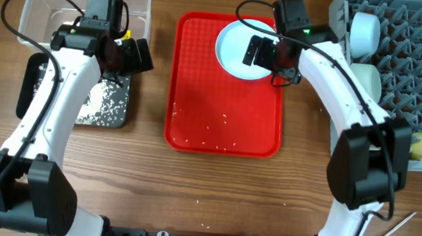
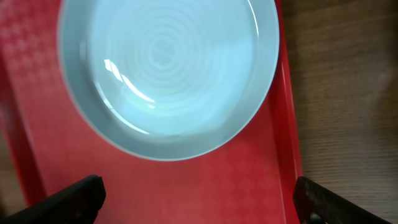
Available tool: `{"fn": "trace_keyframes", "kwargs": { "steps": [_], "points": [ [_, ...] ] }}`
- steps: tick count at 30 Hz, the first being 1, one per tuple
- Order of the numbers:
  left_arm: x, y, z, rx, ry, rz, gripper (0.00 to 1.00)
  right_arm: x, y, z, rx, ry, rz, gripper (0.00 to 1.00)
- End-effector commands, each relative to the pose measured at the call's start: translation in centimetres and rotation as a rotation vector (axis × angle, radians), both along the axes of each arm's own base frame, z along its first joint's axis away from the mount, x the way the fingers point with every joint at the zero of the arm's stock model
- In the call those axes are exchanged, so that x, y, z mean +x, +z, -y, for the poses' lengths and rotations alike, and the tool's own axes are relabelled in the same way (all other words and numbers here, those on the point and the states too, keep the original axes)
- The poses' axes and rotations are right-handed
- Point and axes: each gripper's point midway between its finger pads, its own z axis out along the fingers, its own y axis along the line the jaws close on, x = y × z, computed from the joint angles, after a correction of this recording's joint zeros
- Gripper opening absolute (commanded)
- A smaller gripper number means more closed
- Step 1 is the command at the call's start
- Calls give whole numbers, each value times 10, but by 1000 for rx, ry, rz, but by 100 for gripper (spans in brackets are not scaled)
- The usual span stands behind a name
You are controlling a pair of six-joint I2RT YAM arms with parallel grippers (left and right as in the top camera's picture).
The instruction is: Sort waste into correct bins and load items into the dishwasher rack
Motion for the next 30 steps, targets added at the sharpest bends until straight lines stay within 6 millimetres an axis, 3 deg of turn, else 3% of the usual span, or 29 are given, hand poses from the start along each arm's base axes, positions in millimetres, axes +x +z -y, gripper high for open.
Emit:
{"fn": "trace_keyframes", "kwargs": {
  "steps": [1, 3, 7, 8, 14, 21, 24, 28, 30],
  "points": [
    [0, -3, -2, -1, 15, -7, 100, 11, -17, 0, -14, -67, 25, 97],
    [0, -3, -2, -1, 15, -7, 100, 12, -29, -3, -13, -62, 25, 87],
    [0, -3, -2, -1, 15, -7, 100, 11, -51, -4, -19, -64, 9, 48],
    [0, -3, -2, -1, 15, -7, 100, 12, -59, -4, -20, -64, 6, 45],
    [0, -3, -2, -1, 15, -7, 100, 9, -83, -1, -28, -96, -18, 40],
    [0, -3, -2, -1, 15, -7, 100, 12, -88, -1, -31, -92, -12, 31],
    [0, -3, -2, -1, 15, -7, 100, 13, -73, -1, -26, -91, 5, 48],
    [0, -3, -2, -1, 15, -7, 100, 16, -27, -2, 7, -98, 82, 50],
    [0, -3, -2, -1, 15, -7, 100, 12, -15, -1, 19, -124, 85, 50]
  ]
}}
